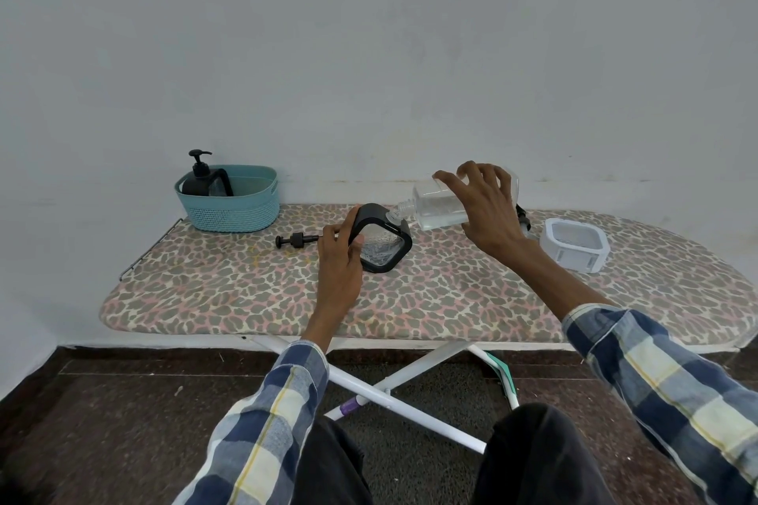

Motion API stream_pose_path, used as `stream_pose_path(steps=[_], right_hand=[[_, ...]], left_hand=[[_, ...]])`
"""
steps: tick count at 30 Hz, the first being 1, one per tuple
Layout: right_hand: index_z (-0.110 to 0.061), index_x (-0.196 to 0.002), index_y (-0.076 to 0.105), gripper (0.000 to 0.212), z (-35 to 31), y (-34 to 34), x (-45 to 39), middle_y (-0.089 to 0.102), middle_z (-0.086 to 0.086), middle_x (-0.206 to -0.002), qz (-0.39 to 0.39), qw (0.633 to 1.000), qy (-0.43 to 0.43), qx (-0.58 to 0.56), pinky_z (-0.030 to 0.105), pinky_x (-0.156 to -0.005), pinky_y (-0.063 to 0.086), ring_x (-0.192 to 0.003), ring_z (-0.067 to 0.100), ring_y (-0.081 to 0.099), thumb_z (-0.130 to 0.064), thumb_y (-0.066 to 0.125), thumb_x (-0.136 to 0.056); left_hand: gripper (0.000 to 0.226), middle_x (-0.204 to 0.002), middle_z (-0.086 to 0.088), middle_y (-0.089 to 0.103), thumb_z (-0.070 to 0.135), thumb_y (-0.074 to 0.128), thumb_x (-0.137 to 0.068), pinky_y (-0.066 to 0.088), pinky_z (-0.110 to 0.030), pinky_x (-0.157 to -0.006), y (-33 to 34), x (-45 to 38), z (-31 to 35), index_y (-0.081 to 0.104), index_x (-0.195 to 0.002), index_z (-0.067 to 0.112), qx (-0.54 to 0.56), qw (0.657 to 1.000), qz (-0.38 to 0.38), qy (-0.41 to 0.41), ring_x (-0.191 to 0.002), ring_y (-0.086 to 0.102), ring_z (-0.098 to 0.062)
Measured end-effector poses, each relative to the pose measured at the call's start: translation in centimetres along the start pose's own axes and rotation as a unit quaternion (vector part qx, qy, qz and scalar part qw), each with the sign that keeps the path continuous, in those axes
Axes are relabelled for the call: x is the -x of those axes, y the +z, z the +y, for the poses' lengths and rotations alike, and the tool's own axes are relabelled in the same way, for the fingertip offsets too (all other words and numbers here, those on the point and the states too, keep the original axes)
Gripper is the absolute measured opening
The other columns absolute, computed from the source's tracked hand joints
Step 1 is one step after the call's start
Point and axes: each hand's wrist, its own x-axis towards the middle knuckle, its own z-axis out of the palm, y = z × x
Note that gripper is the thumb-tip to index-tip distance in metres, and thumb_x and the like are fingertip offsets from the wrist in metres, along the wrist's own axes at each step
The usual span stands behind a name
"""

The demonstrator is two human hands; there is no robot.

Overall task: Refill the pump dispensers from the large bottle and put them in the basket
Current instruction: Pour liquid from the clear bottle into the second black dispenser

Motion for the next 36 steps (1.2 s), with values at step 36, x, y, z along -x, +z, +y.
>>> stream_pose_path(steps=[36], right_hand=[[-0.034, -0.147, 0.045, 0.108, -0.02, 0.07, 0.03, 0.046, 0.004, -0.131, -0.005, 1.000, 0.001, -0.002, 0.045, -0.115, 0.026, -0.125, 0.029, 0.045, 0.011, 0.079, -0.054]], left_hand=[[0.051, -0.127, -0.001, 0.042, 0.042, 0.036, -0.116, 0.033, -0.025, -0.094, 0.28, -0.25, -0.47, 0.034, -0.167, 0.040, -0.009, 1.000, 0.001, -0.001, -0.116, 0.043, -0.019]])
